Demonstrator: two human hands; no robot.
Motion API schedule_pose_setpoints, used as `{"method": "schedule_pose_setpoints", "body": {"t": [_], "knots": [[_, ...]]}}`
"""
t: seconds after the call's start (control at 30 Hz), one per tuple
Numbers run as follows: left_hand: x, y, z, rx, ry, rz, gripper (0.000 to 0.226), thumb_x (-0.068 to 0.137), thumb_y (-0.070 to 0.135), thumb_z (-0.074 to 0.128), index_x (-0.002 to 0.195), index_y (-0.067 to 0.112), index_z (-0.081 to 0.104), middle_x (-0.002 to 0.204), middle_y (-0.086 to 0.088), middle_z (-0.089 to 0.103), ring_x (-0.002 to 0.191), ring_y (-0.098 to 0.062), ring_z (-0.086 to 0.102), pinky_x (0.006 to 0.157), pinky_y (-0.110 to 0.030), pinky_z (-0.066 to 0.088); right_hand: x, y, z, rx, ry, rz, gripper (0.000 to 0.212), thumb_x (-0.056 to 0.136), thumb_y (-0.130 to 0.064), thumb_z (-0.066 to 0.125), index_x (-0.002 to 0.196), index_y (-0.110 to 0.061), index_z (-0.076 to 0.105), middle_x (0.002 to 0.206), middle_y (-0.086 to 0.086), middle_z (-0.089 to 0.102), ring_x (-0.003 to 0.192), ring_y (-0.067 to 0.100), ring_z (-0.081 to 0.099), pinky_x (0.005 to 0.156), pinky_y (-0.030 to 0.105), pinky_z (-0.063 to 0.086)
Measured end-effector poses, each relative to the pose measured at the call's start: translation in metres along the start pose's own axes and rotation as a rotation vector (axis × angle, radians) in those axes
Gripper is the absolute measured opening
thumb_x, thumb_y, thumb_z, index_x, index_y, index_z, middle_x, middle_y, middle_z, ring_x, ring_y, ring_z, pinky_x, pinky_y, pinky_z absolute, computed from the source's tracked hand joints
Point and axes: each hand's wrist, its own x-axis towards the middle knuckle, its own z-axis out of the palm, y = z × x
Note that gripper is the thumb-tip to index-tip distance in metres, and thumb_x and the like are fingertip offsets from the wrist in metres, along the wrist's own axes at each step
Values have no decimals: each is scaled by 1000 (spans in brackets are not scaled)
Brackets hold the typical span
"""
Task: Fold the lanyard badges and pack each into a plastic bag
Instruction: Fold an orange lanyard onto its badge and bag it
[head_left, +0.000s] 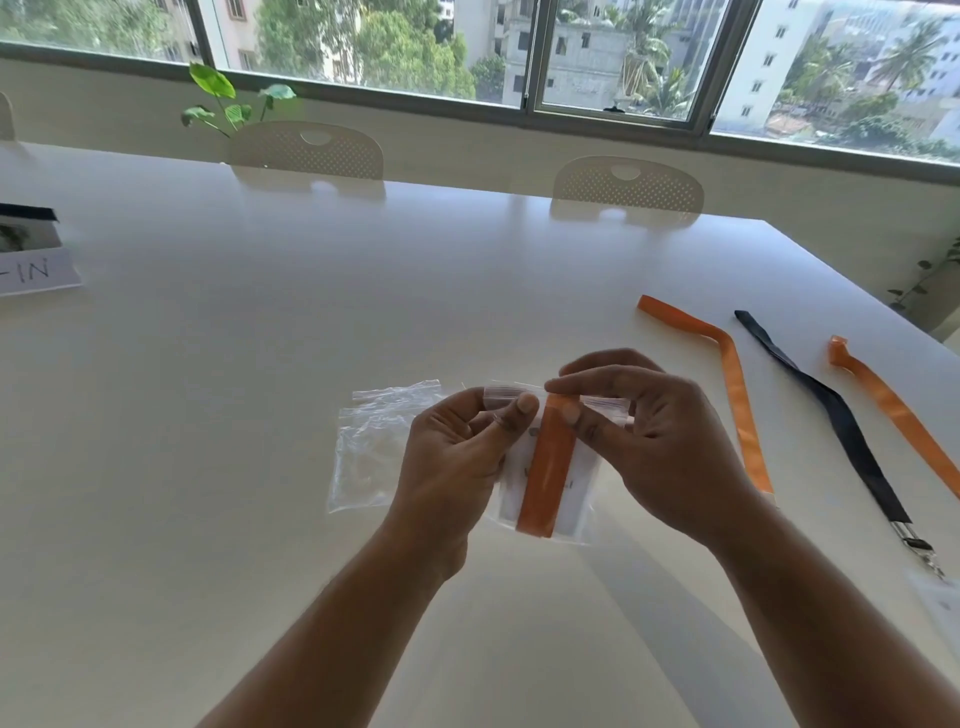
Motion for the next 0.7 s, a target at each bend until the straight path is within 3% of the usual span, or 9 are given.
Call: {"method": "schedule_pose_setpoints", "body": {"t": [0.13, 0.2, 0.33, 0.5, 0.7], "knots": [[1, -1, 1, 67, 12, 64, 16, 78, 35, 69, 83, 24, 80, 86, -3, 78, 83, -20, 75, 74, -32, 61, -3, 6, -2, 121, 87, 93, 19, 78, -30, 76, 95, -36, 74, 98, -17, 72, 90, 8, 71, 70, 17, 57], [2, -1, 0, 75, 16, 79, 17, 77, 36, 70, 83, 23, 80, 85, -3, 78, 85, -21, 74, 78, -35, 61, -6, 12, -2, 306, 147, 231, 35, 65, -39, 80, 97, -27, 73, 92, -9, 75, 84, 14, 73, 73, 27, 60], [4, -3, -2, -47, 2, 0, 17, 76, 31, 71, 83, 18, 80, 87, -6, 77, 86, -22, 73, 76, -35, 60, -12, 22, -3, 454, 92, 410, 37, 60, -46, 79, 79, -15, 72, 83, 11, 75, 79, 26, 73, 78, 43, 61], [4, -8, 1, -106, -17, -80, 14, 73, 29, 73, 82, 18, 76, 86, -8, 76, 83, -23, 74, 71, -34, 60, -16, 27, 0, 561, 101, 396, 22, 64, -41, 77, 68, -20, 70, 73, 4, 71, 72, 19, 70, 67, 33, 58], [8, -17, -3, -58, -3, -143, 17, 72, 26, 73, 78, 14, 64, 84, -9, 71, 84, -26, 71, 84, -46, 59, -20, 37, 5, 628, 143, 425, 19, 63, -37, 80, 68, -21, 70, 71, 3, 66, 74, 24, 62, 81, 51, 52]]}}
